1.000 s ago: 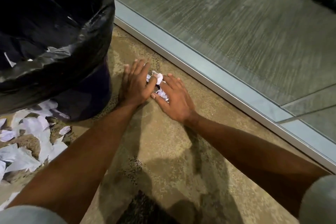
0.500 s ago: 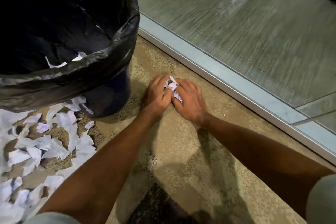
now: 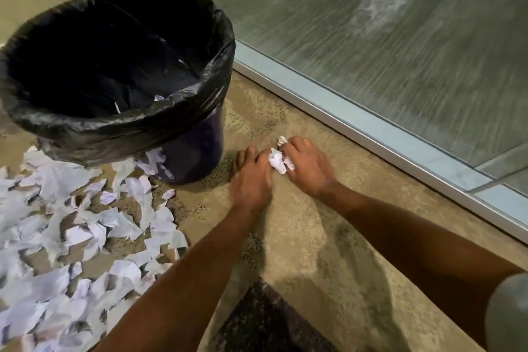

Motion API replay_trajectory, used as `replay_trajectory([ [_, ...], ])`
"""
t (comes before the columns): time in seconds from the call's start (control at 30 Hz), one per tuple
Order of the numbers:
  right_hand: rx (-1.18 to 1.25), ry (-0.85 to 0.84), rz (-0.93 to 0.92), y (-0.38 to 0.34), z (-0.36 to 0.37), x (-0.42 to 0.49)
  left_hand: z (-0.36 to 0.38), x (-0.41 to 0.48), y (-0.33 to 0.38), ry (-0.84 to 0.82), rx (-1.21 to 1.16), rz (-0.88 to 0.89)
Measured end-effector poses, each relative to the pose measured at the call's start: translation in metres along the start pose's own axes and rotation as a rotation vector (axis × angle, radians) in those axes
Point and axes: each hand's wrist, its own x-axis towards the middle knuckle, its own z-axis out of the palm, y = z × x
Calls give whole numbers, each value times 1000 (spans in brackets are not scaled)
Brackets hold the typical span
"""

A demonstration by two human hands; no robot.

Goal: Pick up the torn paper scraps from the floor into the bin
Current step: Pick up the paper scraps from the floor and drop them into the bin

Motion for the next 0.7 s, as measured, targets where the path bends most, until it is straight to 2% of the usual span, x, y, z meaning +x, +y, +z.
replay_trajectory([
  [0.23,127,22,30,-11,-3,-18,-10,-1,4,-35,-23,-33],
  [0.43,327,102,123,-31,-4,-25,-19,-4,9,-29,-199,-127],
  [0.57,498,85,264,-47,-7,-23,-23,-4,20,9,-429,-238],
  [0.7,721,37,530,-61,-21,-14,-26,-8,24,-19,-624,-428],
])
